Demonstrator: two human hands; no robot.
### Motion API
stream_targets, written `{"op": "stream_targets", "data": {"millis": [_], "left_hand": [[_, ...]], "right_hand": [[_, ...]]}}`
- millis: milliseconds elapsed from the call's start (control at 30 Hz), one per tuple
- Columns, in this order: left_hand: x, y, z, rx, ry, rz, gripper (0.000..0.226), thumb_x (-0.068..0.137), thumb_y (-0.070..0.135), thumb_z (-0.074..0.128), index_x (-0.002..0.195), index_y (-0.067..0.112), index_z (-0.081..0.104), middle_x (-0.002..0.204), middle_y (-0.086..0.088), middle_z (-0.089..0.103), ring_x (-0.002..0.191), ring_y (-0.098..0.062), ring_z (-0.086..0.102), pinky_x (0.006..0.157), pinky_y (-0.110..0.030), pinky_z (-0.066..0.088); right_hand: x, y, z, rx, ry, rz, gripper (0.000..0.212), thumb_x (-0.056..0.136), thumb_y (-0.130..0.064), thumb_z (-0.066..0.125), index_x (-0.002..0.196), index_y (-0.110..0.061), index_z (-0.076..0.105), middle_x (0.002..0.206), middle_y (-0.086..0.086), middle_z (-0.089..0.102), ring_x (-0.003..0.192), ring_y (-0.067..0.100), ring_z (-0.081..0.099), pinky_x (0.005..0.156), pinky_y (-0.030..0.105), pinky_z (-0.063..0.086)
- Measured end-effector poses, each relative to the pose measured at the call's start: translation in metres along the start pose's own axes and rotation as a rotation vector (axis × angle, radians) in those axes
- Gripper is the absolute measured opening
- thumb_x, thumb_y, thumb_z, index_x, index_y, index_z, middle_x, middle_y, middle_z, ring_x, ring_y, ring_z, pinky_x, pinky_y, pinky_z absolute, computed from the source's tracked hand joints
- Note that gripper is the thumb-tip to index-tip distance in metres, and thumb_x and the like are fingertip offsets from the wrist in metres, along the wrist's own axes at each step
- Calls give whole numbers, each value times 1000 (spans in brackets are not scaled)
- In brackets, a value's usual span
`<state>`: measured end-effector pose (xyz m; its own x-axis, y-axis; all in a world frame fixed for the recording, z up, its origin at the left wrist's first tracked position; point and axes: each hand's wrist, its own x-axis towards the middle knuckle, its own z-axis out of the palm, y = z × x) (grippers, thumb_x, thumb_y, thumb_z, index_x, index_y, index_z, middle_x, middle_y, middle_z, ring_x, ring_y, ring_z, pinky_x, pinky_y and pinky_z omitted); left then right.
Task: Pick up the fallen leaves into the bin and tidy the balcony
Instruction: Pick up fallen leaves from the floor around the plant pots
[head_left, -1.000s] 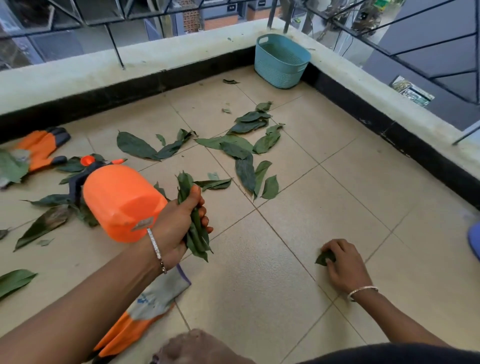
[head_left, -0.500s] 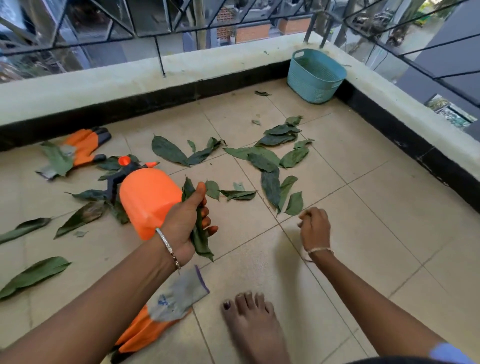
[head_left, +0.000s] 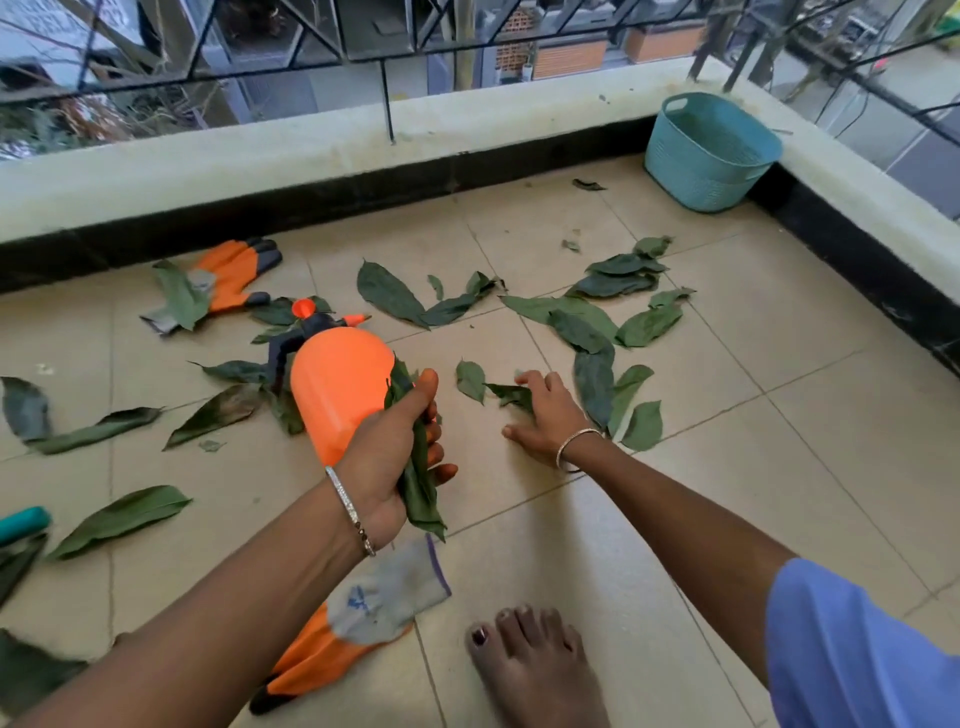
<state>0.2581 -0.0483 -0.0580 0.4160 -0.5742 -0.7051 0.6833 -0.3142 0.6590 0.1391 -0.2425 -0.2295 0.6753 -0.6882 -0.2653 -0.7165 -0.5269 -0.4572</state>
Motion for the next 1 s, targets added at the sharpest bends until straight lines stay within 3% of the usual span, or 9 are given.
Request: {"op": "stream_targets", "data": {"millis": [100,200,300,400,467,600,700,833,1000], "left_hand": [[0,2,-7,-7,5,7,39,88,50,64,67,19,52,54,3,40,42,-12,36,47,-25,43],[-2,3,-13,-12,12,11,40,89,51,63,64,20,54,53,3,42,43,-13,37,47,-25,43],[-1,4,-16,-13,5,26,40,89,51,62,63,21,53,50,4,44,43,-13,37,51,-26,42],[0,0,-15,-12,12,20,40,88,52,62,64,21,53,51,4,44,43,-13,37,51,-26,42],[1,-2,-13,-4,17,12,41,88,52,63,64,20,54,51,3,44,42,-13,38,50,-26,42],[5,-1,-9,-10,12,11,41,87,53,64,67,19,54,53,3,45,42,-12,39,47,-25,43],[7,-1,-7,-9,22,14,40,87,54,64,68,19,54,55,3,45,43,-12,40,47,-25,44],[9,-1,-7,-12,32,1,41,86,54,64,67,19,55,56,2,45,44,-12,40,49,-26,45],[11,-1,-12,-28,32,1,39,86,52,64,66,20,56,54,3,45,44,-12,39,50,-26,44]], "right_hand": [[12,-3,5,-51,5,50,45,84,-43,71,115,-16,50,116,9,43,100,29,53,86,37,49],[8,-6,9,-226,59,-10,34,95,-41,56,110,-9,56,112,12,47,99,30,50,81,38,44],[-6,-5,6,-236,328,-42,38,101,-35,39,98,-4,61,101,15,54,92,32,48,76,41,39],[-10,1,-7,15,492,2,37,103,-34,33,83,-8,49,78,16,52,73,30,46,62,40,35],[2,6,-18,168,441,153,29,105,-27,36,91,-4,46,77,20,54,72,35,52,59,39,32],[26,11,-31,216,398,321,22,104,-19,39,110,0,49,96,26,62,90,40,59,67,37,35],[36,8,-29,151,301,267,26,104,-26,40,111,-1,48,101,25,62,95,39,59,69,37,36],[39,0,-20,-21,138,147,49,93,-54,54,112,-11,42,88,11,58,82,33,59,65,38,43],[45,-4,-8,-159,56,120,32,98,-41,52,106,-10,44,99,15,64,88,36,62,66,38,42]]}}
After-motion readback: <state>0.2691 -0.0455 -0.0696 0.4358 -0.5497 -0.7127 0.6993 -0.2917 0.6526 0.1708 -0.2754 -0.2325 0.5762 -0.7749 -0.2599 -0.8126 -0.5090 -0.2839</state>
